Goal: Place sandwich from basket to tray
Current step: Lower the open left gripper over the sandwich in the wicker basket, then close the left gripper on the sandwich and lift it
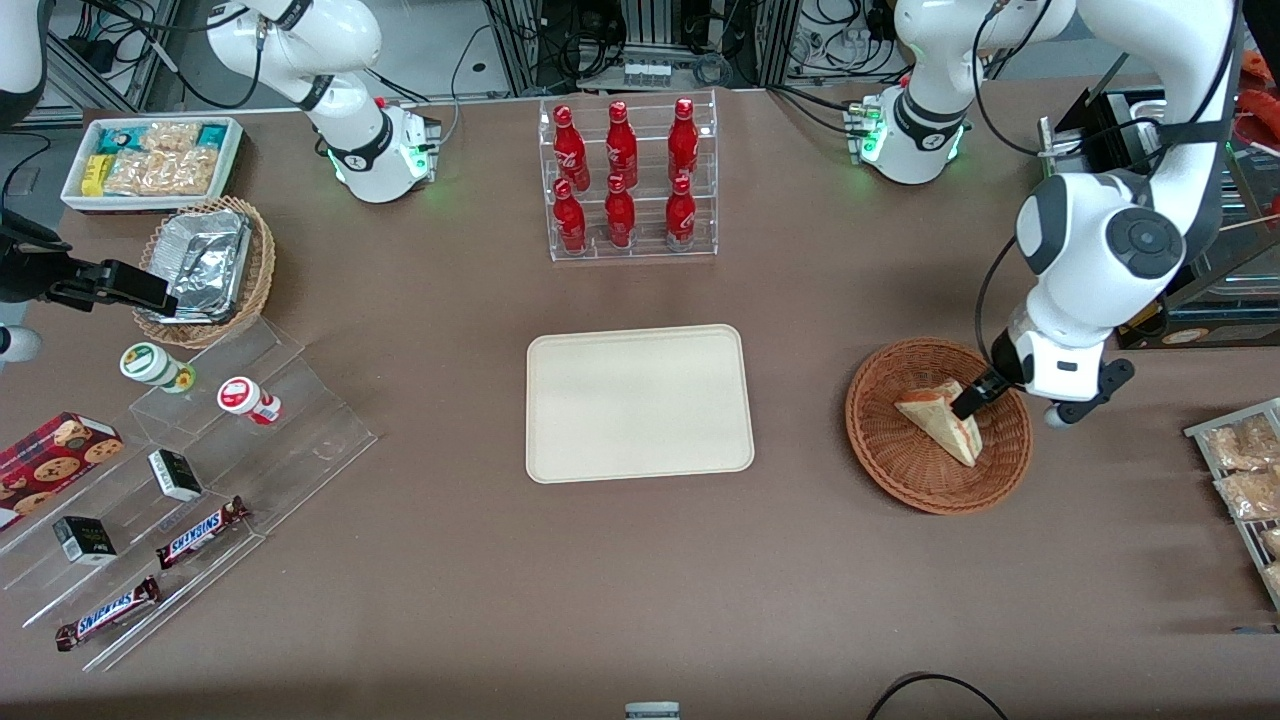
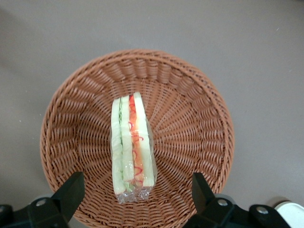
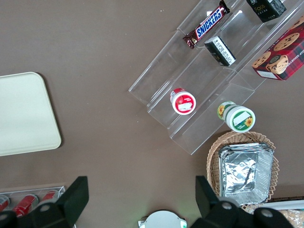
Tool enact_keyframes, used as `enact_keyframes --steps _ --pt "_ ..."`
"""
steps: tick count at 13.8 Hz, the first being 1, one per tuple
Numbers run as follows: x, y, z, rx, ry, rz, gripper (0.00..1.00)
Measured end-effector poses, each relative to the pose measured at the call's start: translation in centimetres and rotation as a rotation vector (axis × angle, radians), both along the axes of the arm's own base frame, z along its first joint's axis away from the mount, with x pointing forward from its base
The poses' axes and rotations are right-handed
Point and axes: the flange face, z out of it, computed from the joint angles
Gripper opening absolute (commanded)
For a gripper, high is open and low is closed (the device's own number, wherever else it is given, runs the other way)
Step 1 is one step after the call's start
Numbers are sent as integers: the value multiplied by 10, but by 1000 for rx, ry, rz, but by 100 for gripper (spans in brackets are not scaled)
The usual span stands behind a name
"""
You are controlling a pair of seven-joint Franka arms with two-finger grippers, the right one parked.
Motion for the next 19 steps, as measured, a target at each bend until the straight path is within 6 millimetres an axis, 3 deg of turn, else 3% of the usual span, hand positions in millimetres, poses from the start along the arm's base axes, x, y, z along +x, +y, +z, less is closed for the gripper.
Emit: enact_keyframes --steps 9,10,11,12,13,16,19 --pt "-14 0 -65 -7 22 1 100" --pt "-14 0 -70 -8 22 2 96" --pt "-15 0 -75 -9 26 3 76" --pt "-16 0 -80 -10 30 4 35" --pt "-16 0 -84 -11 33 9 1" --pt "-15 0 -87 -14 29 29 0" --pt "-8 -1 -77 -16 10 29 0"
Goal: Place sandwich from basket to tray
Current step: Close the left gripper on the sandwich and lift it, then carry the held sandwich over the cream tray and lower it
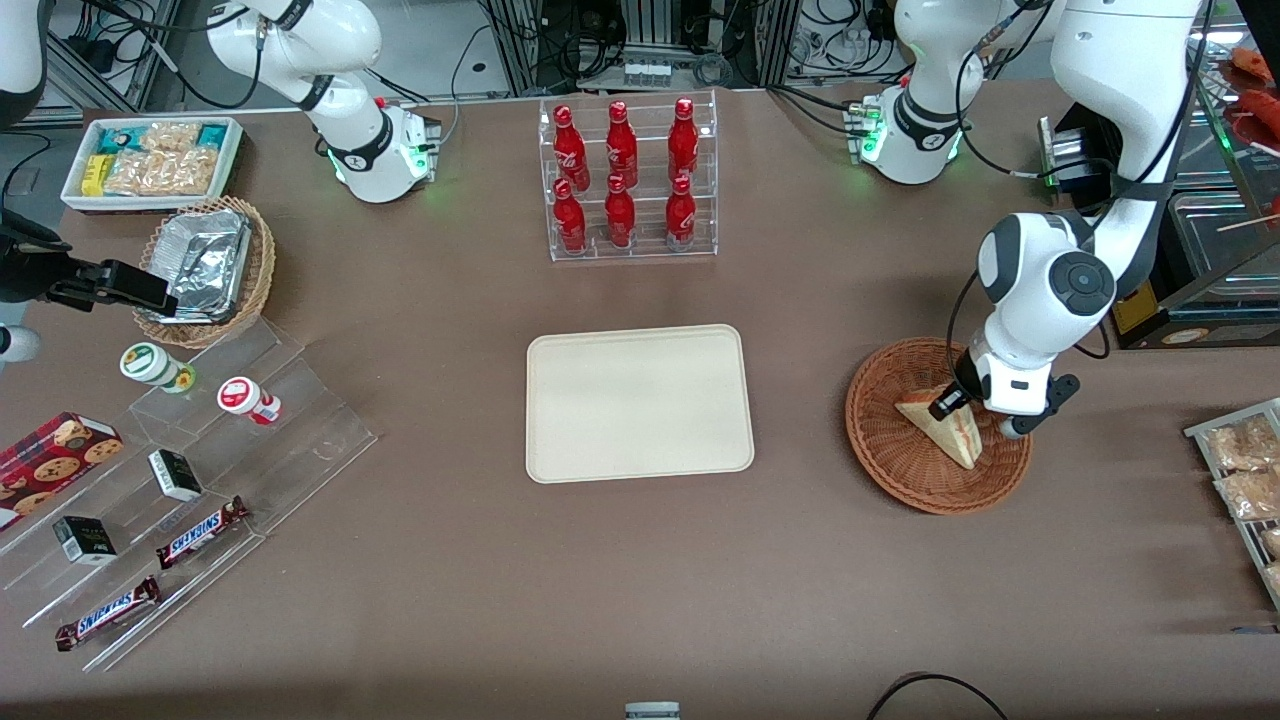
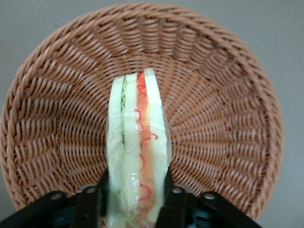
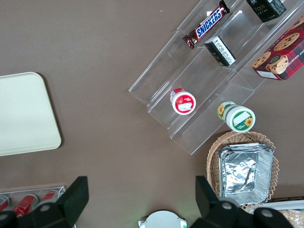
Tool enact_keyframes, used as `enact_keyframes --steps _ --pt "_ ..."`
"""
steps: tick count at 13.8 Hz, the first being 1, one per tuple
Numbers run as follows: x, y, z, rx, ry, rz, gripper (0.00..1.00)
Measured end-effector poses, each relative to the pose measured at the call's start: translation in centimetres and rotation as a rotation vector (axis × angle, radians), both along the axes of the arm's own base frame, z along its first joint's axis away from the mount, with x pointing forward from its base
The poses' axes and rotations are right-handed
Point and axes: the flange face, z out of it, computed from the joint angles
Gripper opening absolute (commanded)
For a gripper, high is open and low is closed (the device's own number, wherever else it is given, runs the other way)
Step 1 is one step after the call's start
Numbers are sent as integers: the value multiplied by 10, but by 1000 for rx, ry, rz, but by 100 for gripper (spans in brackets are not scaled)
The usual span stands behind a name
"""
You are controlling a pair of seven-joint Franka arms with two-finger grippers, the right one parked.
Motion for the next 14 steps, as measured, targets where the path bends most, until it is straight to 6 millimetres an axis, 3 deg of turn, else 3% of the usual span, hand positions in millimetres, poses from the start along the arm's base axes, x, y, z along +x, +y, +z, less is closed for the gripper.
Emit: enact_keyframes --steps 2,3,6,9,11,14 --pt "9 -5 20 2 10 -9 0" --pt "15 -9 39 8 30 -22 0" --pt "31 -30 123 40 75 -74 0" --pt "39 -80 200 39 78 -154 0" --pt "35 -119 222 29 66 -206 0" --pt "25 -181 229 3 52 -260 0"
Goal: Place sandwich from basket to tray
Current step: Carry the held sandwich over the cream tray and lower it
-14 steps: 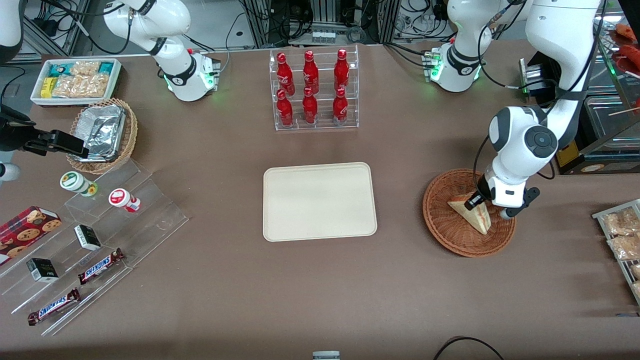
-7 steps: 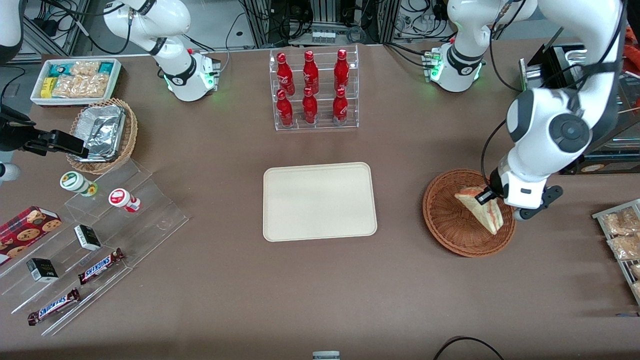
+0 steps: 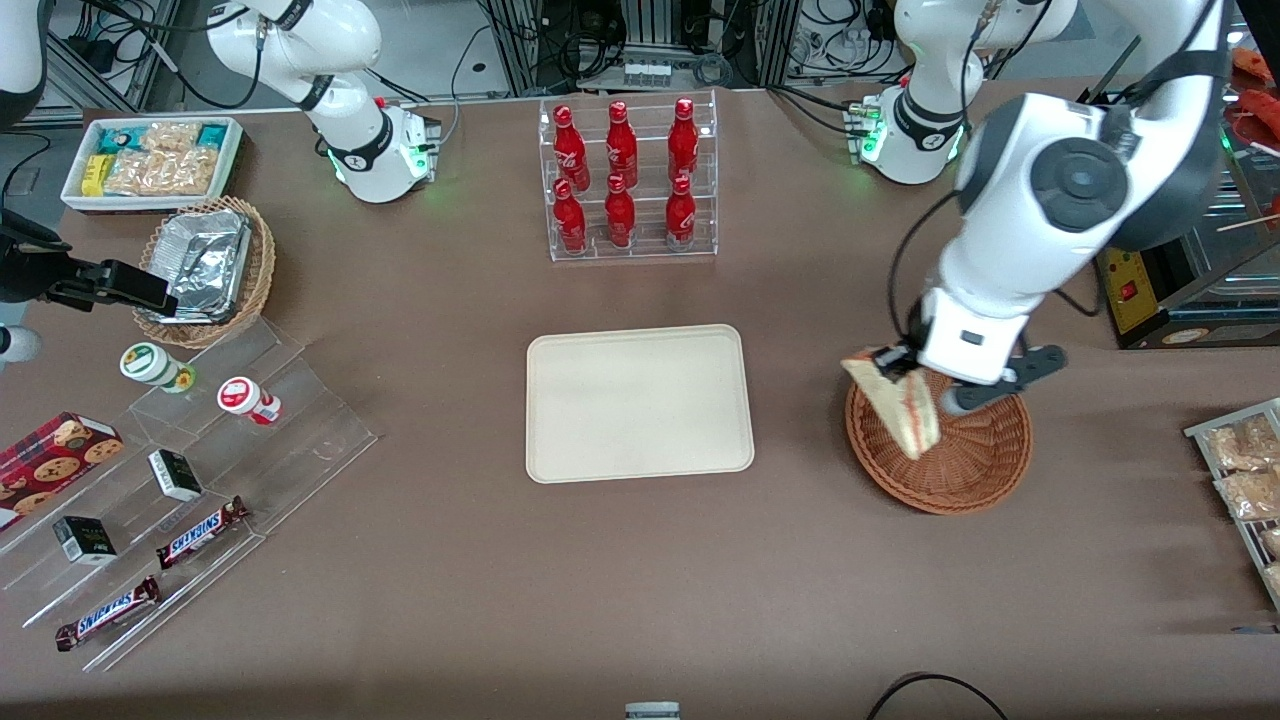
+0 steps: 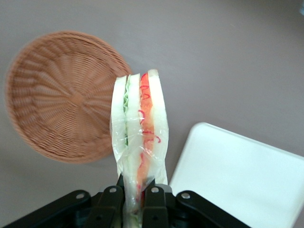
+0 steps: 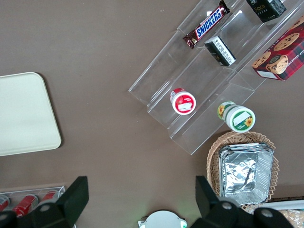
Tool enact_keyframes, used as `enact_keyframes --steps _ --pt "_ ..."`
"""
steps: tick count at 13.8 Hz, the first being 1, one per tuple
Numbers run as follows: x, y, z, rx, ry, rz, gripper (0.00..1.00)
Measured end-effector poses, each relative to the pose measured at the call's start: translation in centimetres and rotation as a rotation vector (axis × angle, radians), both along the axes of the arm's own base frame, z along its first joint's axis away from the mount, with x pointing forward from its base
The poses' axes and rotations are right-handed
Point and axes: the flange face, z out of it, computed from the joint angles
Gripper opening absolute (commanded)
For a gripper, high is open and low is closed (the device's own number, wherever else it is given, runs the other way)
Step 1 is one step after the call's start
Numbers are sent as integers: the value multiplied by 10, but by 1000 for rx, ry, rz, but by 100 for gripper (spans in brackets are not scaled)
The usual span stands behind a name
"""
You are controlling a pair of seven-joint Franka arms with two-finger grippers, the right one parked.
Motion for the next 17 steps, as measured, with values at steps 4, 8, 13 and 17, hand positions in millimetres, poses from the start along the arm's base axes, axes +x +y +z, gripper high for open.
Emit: enact_keyframes --steps 4,8,13,17 --pt "-31 -96 -29 55 10 -97 0" --pt "-57 -192 -77 82 29 -213 0" --pt "-68 -267 -138 32 3 -287 0" --pt "-82 -296 -181 9 -14 -346 0"
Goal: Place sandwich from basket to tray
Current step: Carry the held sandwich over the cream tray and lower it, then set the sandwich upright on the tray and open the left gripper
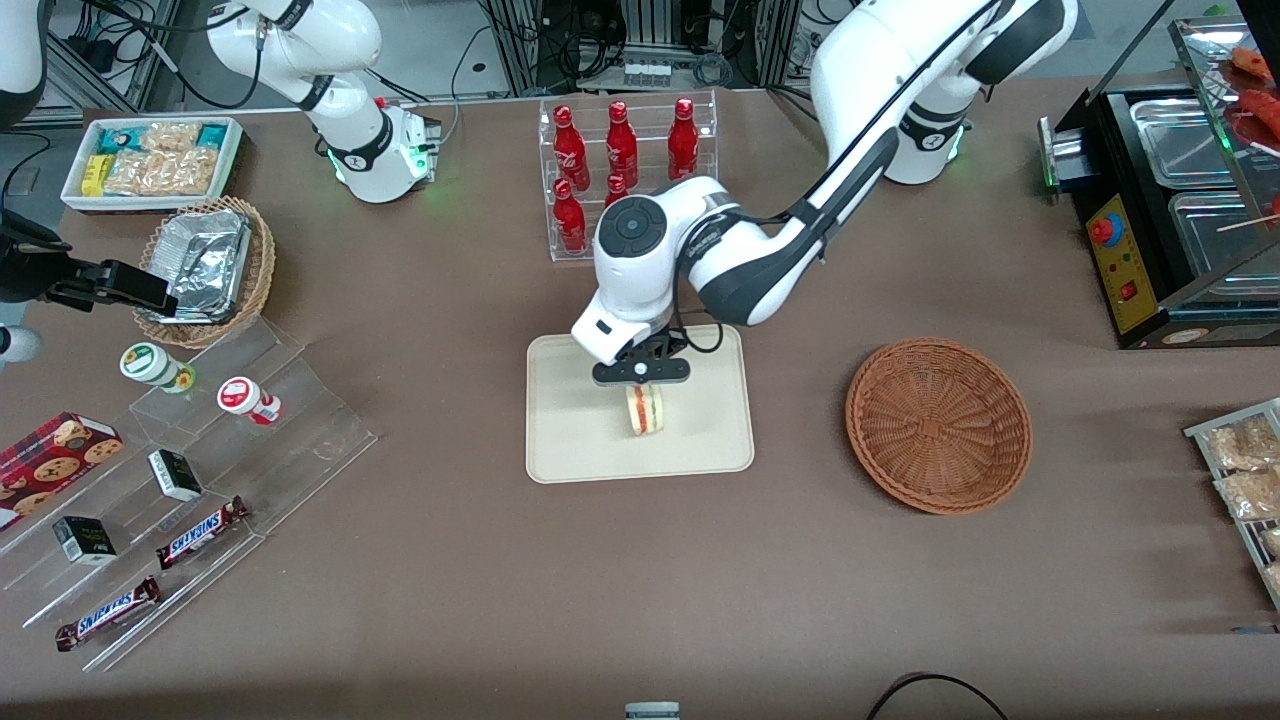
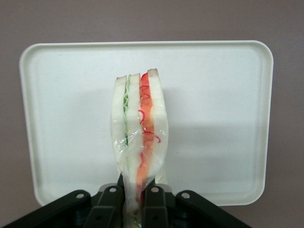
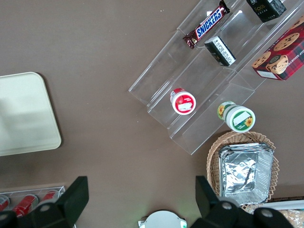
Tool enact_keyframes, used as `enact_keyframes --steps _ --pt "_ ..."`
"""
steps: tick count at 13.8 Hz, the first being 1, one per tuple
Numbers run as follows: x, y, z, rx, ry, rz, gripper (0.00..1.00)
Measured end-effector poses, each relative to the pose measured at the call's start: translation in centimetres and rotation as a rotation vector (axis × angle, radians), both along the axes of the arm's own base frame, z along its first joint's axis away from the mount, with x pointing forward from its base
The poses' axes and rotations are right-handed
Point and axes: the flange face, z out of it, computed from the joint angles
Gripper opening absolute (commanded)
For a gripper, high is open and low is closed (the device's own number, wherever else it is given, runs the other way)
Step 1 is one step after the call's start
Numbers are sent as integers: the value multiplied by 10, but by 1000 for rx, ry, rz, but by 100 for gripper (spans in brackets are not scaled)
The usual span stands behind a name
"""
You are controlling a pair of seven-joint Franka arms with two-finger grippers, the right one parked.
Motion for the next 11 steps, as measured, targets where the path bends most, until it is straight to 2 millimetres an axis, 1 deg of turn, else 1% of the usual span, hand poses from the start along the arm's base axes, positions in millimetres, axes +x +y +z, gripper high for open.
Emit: enact_keyframes --steps 2,6,8,10,11 --pt "-1 -7 -17 -22 -10 -14 0" --pt "-6 -10 -45 5 4 -38 0" --pt "-7 -10 -56 13 17 -40 0" --pt "-8 -9 -62 22 19 -47 0" --pt "-9 -9 -64 28 16 -52 29"
